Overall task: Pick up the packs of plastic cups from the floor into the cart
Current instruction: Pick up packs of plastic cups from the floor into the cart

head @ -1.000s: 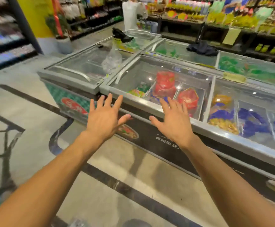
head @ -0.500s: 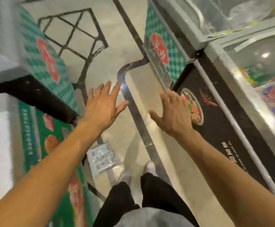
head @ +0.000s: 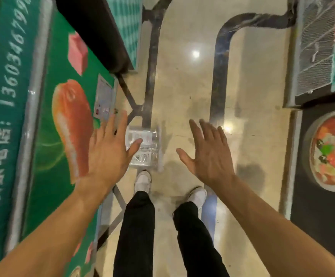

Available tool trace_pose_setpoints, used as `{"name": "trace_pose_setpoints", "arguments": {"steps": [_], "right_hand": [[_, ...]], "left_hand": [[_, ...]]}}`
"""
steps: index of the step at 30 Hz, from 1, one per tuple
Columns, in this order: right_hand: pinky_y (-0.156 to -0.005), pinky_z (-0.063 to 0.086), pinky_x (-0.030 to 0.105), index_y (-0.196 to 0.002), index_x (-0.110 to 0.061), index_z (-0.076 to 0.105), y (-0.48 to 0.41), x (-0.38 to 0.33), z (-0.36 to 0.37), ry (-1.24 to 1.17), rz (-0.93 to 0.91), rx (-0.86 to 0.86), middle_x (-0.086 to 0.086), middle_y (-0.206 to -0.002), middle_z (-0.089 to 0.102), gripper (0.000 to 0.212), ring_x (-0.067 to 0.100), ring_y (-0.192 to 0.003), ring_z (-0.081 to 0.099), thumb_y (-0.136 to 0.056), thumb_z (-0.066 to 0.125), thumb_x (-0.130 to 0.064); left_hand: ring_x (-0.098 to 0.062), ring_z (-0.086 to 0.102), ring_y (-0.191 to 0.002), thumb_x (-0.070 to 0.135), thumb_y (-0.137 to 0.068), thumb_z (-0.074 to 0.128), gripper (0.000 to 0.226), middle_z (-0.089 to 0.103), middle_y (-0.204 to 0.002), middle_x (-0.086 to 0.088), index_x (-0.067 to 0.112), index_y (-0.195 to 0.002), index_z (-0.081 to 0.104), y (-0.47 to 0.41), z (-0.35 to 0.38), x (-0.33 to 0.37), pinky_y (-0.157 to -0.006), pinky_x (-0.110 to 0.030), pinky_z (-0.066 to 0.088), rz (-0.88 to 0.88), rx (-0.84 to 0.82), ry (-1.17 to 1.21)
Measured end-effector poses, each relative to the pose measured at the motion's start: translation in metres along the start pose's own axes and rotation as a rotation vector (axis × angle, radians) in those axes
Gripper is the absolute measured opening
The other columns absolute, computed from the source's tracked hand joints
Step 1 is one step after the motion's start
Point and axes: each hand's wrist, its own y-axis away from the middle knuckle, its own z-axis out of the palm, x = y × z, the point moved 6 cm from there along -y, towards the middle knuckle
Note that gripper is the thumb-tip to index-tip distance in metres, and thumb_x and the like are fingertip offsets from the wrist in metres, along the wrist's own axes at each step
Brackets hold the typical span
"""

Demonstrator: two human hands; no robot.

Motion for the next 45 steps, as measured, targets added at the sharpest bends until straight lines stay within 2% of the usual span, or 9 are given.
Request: {"name": "trace_pose_setpoints", "arguments": {"steps": [8,13,17,24,27,30,32,37,45], "right_hand": [[-0.126,0.029,0.062,-0.163,-0.010,0.039,-0.124,-0.048,0.232,0.081,-0.357,-0.114,0.029,-0.160,0.046,0.084,0.046,-0.148,0.046,-0.102,0.040,-0.068],[-0.130,0.022,0.058,-0.168,-0.015,0.027,-0.176,-0.061,0.367,0.171,-0.497,-0.253,0.025,-0.168,0.037,0.095,0.043,-0.154,0.037,-0.097,0.039,-0.078],[-0.132,0.020,0.055,-0.168,-0.016,0.020,-0.213,-0.063,0.453,0.157,-0.534,-0.319,0.017,-0.170,0.035,0.111,0.039,-0.154,0.036,-0.089,0.048,-0.089],[-0.124,0.036,0.056,-0.168,-0.017,0.014,-0.267,-0.058,0.543,0.124,-0.459,-0.354,0.017,-0.168,0.036,0.125,0.041,-0.147,0.041,-0.080,0.059,-0.094],[-0.115,0.045,0.053,-0.166,-0.021,0.015,-0.279,-0.055,0.560,0.071,-0.399,-0.362,0.017,-0.159,0.044,0.129,0.039,-0.137,0.048,-0.073,0.065,-0.095],[-0.108,0.046,0.050,-0.166,-0.024,0.017,-0.283,-0.050,0.562,0.052,-0.351,-0.360,0.014,-0.153,0.045,0.133,0.035,-0.132,0.047,-0.066,0.073,-0.093],[-0.106,0.046,0.051,-0.165,-0.027,0.018,-0.284,-0.045,0.556,0.039,-0.306,-0.359,0.013,-0.155,0.041,0.136,0.035,-0.134,0.044,-0.062,0.077,-0.092],[-0.097,0.051,0.048,-0.161,-0.029,0.024,-0.275,-0.020,0.515,-0.018,-0.185,-0.317,0.011,-0.147,0.043,0.132,0.031,-0.127,0.044,-0.059,0.075,-0.095],[-0.083,0.059,0.050,-0.142,-0.028,0.034,-0.240,0.013,0.359,-0.208,0.036,-0.228,0.003,-0.124,0.058,0.110,0.026,-0.100,0.060,-0.063,0.078,-0.091]], "left_hand": [[-0.042,0.037,-0.154,0.070,-0.107,0.037,0.086,0.031,-0.172,-0.021,0.015,-0.171,0.021,-0.013,0.236,-0.083,-0.121,-0.059,0.035,-0.382,0.049,0.088],[-0.048,0.052,-0.142,0.080,-0.098,0.032,0.110,0.039,-0.163,-0.033,-0.008,-0.164,0.022,-0.001,0.369,-0.120,-0.111,-0.058,0.048,-0.657,-0.008,0.186],[-0.051,0.063,-0.119,0.086,-0.095,0.032,0.118,0.056,-0.139,-0.037,-0.017,-0.152,0.036,-0.003,0.464,-0.135,-0.093,-0.056,0.057,-0.815,-0.100,0.276],[-0.034,0.049,-0.125,0.095,-0.073,0.024,0.119,0.045,-0.137,-0.018,-0.001,-0.144,0.032,-0.025,0.566,-0.143,-0.107,-0.040,0.040,-1.058,-0.257,0.520],[-0.026,0.046,-0.115,0.093,-0.079,0.033,0.109,0.040,-0.124,-0.007,0.006,-0.144,0.025,-0.034,0.589,-0.141,-0.099,-0.034,0.036,-1.100,-0.239,0.685],[-0.006,0.052,-0.084,0.093,-0.075,0.032,0.111,0.057,-0.102,0.010,0.006,-0.144,0.041,-0.039,0.598,-0.136,-0.071,-0.005,0.039,-1.032,-0.122,0.944],[-0.001,0.060,-0.084,0.089,-0.077,0.043,0.106,0.067,-0.106,0.006,0.008,-0.145,0.035,-0.041,0.596,-0.135,-0.061,0.001,0.042,-1.030,-0.036,1.042],[-0.012,0.069,-0.096,0.056,-0.093,0.075,0.088,0.060,-0.125,-0.007,0.025,-0.146,0.013,-0.044,0.561,-0.133,-0.062,-0.008,0.055,-1.002,0.123,1.084],[-0.019,0.064,-0.111,0.059,-0.088,0.077,0.098,0.056,-0.133,-0.005,0.033,-0.157,0.011,-0.049,0.418,-0.103,-0.073,-0.012,0.048,-0.797,0.146,1.089]]}}
